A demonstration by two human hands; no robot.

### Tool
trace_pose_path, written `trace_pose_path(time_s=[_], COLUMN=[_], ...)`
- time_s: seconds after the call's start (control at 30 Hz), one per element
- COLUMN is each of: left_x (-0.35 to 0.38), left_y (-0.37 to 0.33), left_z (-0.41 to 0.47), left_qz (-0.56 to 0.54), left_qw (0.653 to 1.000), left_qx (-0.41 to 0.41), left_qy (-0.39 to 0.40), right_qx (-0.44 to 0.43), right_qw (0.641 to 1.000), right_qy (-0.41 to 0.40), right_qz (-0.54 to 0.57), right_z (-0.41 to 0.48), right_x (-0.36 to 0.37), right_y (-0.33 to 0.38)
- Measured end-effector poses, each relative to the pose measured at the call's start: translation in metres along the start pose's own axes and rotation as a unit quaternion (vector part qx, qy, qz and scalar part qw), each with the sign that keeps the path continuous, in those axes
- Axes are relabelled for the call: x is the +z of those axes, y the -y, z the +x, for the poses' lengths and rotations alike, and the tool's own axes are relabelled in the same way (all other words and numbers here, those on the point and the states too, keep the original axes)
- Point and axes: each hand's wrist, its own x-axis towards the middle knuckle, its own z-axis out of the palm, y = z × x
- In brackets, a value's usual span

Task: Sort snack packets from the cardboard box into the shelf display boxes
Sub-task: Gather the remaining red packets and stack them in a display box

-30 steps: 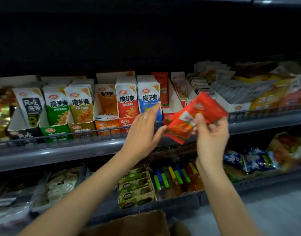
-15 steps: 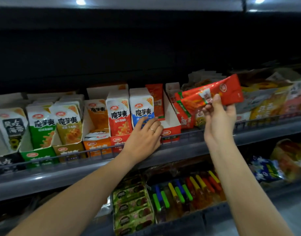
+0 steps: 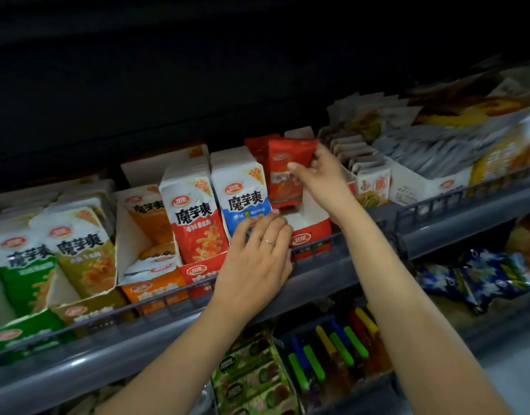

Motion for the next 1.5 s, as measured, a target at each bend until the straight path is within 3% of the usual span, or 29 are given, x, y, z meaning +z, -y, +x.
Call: trace_pose_path(time_s=[0.1, 0.2, 0.37, 0.6, 0.67, 0.77, 1.03, 1.13, 1.3, 1.5], left_x=[0.002, 0.002, 0.0, -0.002, -0.002, -0.003, -0.004, -0.004, -0.003, -0.002], left_y=[0.0, 0.001, 0.001, 0.001, 0.001, 0.001, 0.001, 0.001, 0.001, 0.001], left_z=[0.0, 0.001, 0.001, 0.001, 0.001, 0.001, 0.001, 0.001, 0.002, 0.001], left_qz=[0.004, 0.002, -0.006, -0.011, -0.015, -0.015, -0.021, -0.022, -0.028, -0.022], left_qw=[1.0, 1.0, 1.0, 1.0, 1.0, 1.0, 0.999, 0.999, 0.999, 1.0], left_qx=[-0.002, -0.001, -0.004, -0.005, -0.004, -0.005, -0.005, -0.004, -0.004, -0.002], left_qy=[-0.004, -0.005, 0.01, 0.015, 0.016, 0.019, 0.03, 0.03, 0.015, 0.018], right_qx=[-0.03, -0.016, 0.023, -0.006, -0.038, -0.035, -0.068, -0.059, -0.084, -0.045], right_qw=[0.991, 0.984, 0.989, 0.99, 0.956, 0.862, 0.7, 0.685, 0.726, 0.671], right_qy=[0.025, 0.02, -0.045, -0.018, 0.028, 0.1, 0.153, 0.161, 0.174, 0.163], right_qz=[-0.127, -0.179, -0.142, -0.142, -0.29, -0.495, -0.694, -0.708, -0.661, -0.722], right_z=[0.011, 0.021, 0.027, 0.021, 0.017, 0.014, 0.009, 0.011, 0.009, 0.01], right_x=[0.001, 0.003, 0.008, 0.007, 0.006, 0.009, 0.032, 0.032, 0.031, 0.031], right_y=[-0.004, -0.008, -0.016, -0.012, -0.008, -0.001, -0.012, -0.016, -0.009, -0.015])
